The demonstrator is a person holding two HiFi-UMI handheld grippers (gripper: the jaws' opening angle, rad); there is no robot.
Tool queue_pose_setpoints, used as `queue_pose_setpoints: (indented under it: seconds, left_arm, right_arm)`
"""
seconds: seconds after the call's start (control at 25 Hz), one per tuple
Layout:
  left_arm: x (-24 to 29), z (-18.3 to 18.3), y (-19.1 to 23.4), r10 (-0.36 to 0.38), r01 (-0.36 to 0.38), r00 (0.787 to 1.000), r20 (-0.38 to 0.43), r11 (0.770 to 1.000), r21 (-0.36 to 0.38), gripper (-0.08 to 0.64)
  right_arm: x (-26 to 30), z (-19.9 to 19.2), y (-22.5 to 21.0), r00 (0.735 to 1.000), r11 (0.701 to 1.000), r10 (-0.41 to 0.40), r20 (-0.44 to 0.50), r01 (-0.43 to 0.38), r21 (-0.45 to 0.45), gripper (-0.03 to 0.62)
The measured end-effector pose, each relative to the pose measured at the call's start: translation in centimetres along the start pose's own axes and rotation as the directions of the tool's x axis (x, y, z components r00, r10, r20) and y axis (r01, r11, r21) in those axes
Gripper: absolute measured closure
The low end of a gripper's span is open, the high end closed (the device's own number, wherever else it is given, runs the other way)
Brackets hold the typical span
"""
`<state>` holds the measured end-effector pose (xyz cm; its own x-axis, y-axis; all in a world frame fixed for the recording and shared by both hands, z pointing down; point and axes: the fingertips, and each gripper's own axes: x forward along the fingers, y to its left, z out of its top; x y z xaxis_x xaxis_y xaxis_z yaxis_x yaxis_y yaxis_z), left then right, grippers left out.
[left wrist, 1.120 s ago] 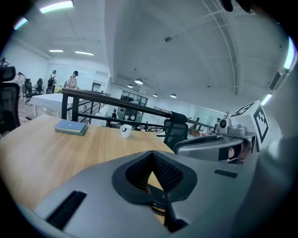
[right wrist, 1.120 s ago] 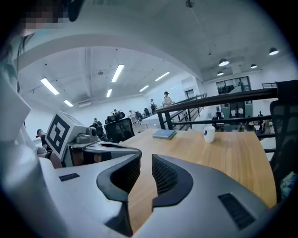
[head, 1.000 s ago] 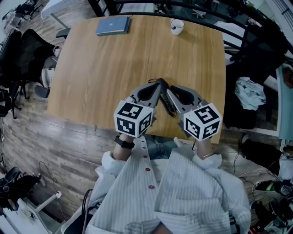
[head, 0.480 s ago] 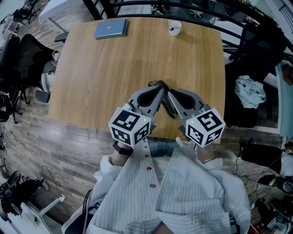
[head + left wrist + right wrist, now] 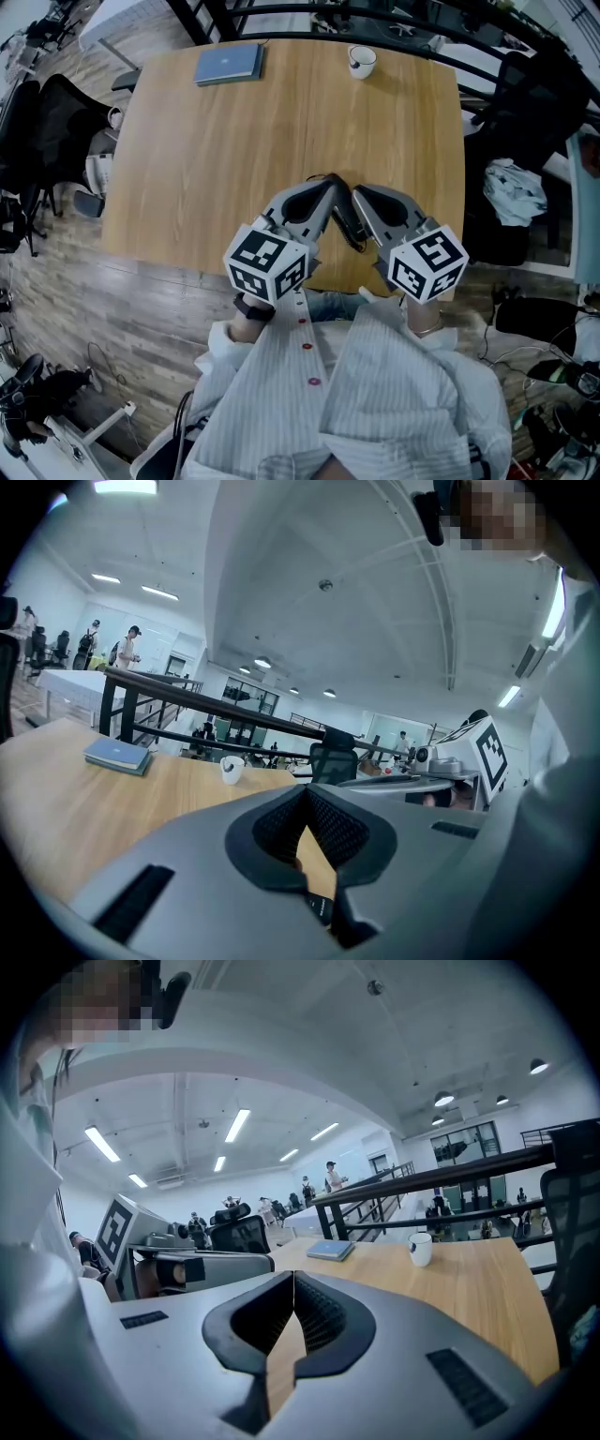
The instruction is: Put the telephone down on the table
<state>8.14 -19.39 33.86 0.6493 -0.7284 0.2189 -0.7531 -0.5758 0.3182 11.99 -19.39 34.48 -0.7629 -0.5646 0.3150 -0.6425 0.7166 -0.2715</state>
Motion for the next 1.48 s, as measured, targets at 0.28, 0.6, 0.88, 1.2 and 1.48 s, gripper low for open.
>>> queue_pose_setpoints:
  seconds: [0.28,0.6,0.88,1.2,1.48]
  left_arm:
    - [0.3,0.1,1.1,-0.005,0.005,1.000,-0.012,1.000,0.000,0.551]
    - [0.9,-0.1,1.4,-0.025,0.025,0.999,-0.027,1.000,-0.004,0.551]
    - [1.0,0.1,1.6,-0.027,0.027,0.999,-0.022,1.000,-0.008,0.551]
    - [1.0,-0.1,1.6,-0.029,0.029,0.999,-0.025,0.999,-0.014,0.551]
    - [2.1,0.5,0.6,-0.089,0.090,0.995,-0.050,0.996,0.020,0.551]
  right_arm:
    - [0.7,0.3,-0.5,1.000,1.000,-0.015,-0.003,0.015,0.009,0.558]
    - [1.2,-0.3,-0.8,0.999,1.000,-0.017,-0.029,0.018,0.023,0.558]
    - [1.4,-0.6,-0.9,0.999,0.999,-0.026,-0.045,0.028,0.029,0.558]
    - [1.4,-0.9,-1.0,0.998,0.999,-0.027,-0.054,0.029,0.035,0.558]
    - [1.0,-0.7,-1.4,0.998,0.999,-0.036,-0.046,0.037,0.034,0.558]
